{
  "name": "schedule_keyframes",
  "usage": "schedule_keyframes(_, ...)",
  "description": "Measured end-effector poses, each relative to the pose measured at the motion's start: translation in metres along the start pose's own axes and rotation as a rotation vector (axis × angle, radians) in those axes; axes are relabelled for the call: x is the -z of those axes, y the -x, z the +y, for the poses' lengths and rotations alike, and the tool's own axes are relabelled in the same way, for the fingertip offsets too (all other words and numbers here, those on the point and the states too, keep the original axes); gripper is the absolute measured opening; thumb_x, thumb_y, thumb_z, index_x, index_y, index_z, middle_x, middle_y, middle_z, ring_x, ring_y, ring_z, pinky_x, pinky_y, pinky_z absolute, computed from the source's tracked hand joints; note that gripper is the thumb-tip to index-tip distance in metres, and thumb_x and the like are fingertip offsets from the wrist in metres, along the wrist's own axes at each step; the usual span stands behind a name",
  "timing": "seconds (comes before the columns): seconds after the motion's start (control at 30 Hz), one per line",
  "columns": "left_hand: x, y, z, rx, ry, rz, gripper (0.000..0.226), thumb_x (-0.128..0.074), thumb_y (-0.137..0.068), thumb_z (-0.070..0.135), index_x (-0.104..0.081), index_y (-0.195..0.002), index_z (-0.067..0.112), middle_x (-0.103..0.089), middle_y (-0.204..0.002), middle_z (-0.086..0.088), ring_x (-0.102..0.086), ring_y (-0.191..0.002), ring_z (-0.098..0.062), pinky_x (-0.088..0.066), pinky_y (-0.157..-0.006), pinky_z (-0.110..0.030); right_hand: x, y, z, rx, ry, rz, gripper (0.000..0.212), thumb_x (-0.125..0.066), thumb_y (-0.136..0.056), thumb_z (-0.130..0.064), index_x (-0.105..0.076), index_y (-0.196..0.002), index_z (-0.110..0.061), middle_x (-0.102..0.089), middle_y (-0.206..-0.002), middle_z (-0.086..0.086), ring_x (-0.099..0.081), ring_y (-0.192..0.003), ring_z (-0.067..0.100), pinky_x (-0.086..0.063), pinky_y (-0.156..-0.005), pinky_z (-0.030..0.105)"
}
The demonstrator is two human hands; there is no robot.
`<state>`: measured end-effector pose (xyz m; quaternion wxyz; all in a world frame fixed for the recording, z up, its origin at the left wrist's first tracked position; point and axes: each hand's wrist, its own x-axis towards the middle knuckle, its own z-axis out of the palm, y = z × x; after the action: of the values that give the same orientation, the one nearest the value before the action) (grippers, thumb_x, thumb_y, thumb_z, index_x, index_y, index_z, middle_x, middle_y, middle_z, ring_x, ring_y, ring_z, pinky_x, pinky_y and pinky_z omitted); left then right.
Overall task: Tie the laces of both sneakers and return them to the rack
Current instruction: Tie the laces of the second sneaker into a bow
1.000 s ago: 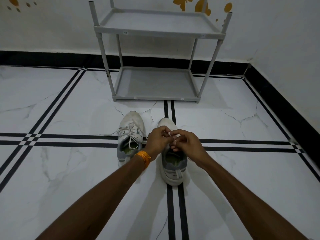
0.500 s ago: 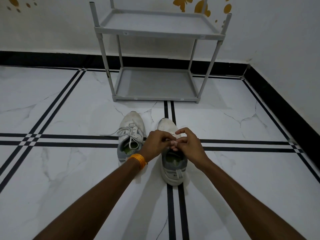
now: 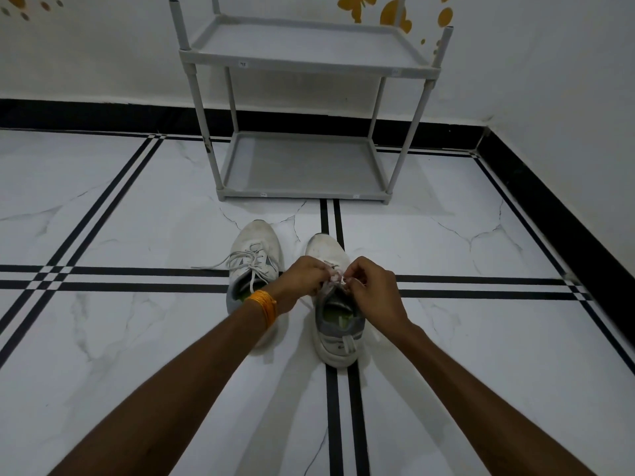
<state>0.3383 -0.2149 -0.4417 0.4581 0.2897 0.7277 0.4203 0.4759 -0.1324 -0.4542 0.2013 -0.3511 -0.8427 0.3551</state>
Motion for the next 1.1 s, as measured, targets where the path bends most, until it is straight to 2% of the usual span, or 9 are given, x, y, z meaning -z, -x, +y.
schedule_keyframes(0.17,0.002,0.000,0.010,0.222,0.170,0.061,0.014,-0.058,-0.090,0.006,-0.060,-0.076,0.006,-0.045,-0.059,-0.005,-0.040,-0.052,-0.011,-0.035,-0.051,-0.021,0.004,0.000,-0.004,0.159,0.128,0.041,0.029,-0.072,-0.082,-0.026,-0.062,-0.109,-0.021,-0.058,-0.115,-0.003,-0.050,-0.105,0.011,-0.047,-0.087,0.024)
schedule_keyframes(0.33,0.001,0.000,0.014,0.209,0.167,0.060,0.020,-0.058,-0.090,0.006,-0.060,-0.071,0.006,-0.048,-0.060,-0.006,-0.042,-0.052,-0.010,-0.038,-0.049,-0.018,0.004,-0.005,-0.018,0.410,0.438,-0.081,0.019,-0.065,-0.089,-0.024,-0.066,-0.102,-0.011,-0.065,-0.101,0.008,-0.058,-0.093,0.024,-0.040,-0.074,0.026)
schedule_keyframes(0.4,0.003,0.001,0.014,0.196,0.176,0.065,0.016,-0.058,-0.090,0.004,-0.063,-0.075,0.003,-0.049,-0.061,-0.006,-0.043,-0.053,-0.010,-0.039,-0.049,-0.018,0.006,-0.010,-0.022,0.397,0.520,-0.128,0.019,-0.062,-0.092,-0.024,-0.064,-0.102,-0.008,-0.066,-0.102,0.010,-0.059,-0.092,0.024,-0.038,-0.075,0.026)
schedule_keyframes(0.5,0.007,0.003,0.013,0.166,0.197,0.051,0.016,-0.063,-0.089,0.007,-0.070,-0.098,-0.005,-0.052,-0.062,-0.004,-0.045,-0.055,-0.009,-0.042,-0.050,-0.017,0.014,-0.016,-0.023,0.348,0.540,-0.120,0.016,-0.057,-0.095,-0.024,-0.062,-0.098,-0.009,-0.066,-0.099,0.010,-0.057,-0.087,0.023,-0.043,-0.076,0.030)
schedule_keyframes(0.63,0.020,0.004,0.003,0.084,0.191,0.160,0.018,-0.058,-0.089,-0.001,-0.072,-0.101,0.001,-0.063,-0.071,-0.008,-0.053,-0.057,-0.009,-0.047,-0.052,-0.018,0.030,-0.015,-0.012,0.249,0.466,-0.155,0.022,-0.052,-0.098,-0.027,-0.056,-0.088,-0.009,-0.062,-0.090,0.008,-0.052,-0.080,0.023,-0.033,-0.069,0.029)
schedule_keyframes(0.73,0.033,0.007,-0.014,-0.082,-0.025,0.288,0.013,-0.065,-0.085,0.001,-0.072,-0.096,0.003,-0.069,-0.075,-0.011,-0.064,-0.061,-0.012,-0.053,-0.049,-0.017,0.035,-0.006,0.013,0.236,0.525,-0.167,0.019,-0.053,-0.097,-0.023,-0.057,-0.088,-0.006,-0.064,-0.090,0.010,-0.058,-0.082,0.028,-0.035,-0.068,0.031)
schedule_keyframes(0.87,0.028,0.005,-0.035,-0.308,-0.480,0.400,0.009,-0.072,-0.080,0.010,-0.077,-0.087,0.008,-0.075,-0.076,-0.009,-0.069,-0.067,-0.015,-0.058,-0.069,-0.028,0.023,0.009,0.038,0.105,0.469,-0.139,0.020,-0.058,-0.094,-0.022,-0.052,-0.078,-0.012,-0.058,-0.074,0.005,-0.053,-0.069,0.024,-0.034,-0.062,0.030)
schedule_keyframes(1.03,0.027,0.006,-0.040,-0.421,-0.690,0.410,0.005,-0.073,-0.081,0.013,-0.075,-0.083,0.009,-0.075,-0.078,-0.006,-0.068,-0.073,-0.019,-0.053,-0.071,-0.029,0.016,0.003,0.034,-0.120,0.174,-0.069,0.023,-0.066,-0.089,-0.020,-0.057,-0.070,-0.010,-0.054,-0.057,-0.005,-0.049,-0.055,0.007,-0.035,-0.053,0.024)
schedule_keyframes(1.1,0.032,0.007,-0.043,-0.387,-0.777,0.423,0.005,-0.068,-0.079,0.006,-0.071,-0.078,0.009,-0.073,-0.076,-0.007,-0.067,-0.076,-0.024,-0.049,-0.068,-0.029,0.019,0.001,0.036,-0.153,0.194,-0.067,0.021,-0.062,-0.091,-0.019,-0.055,-0.074,-0.008,-0.055,-0.062,-0.001,-0.051,-0.058,0.013,-0.036,-0.053,0.026)
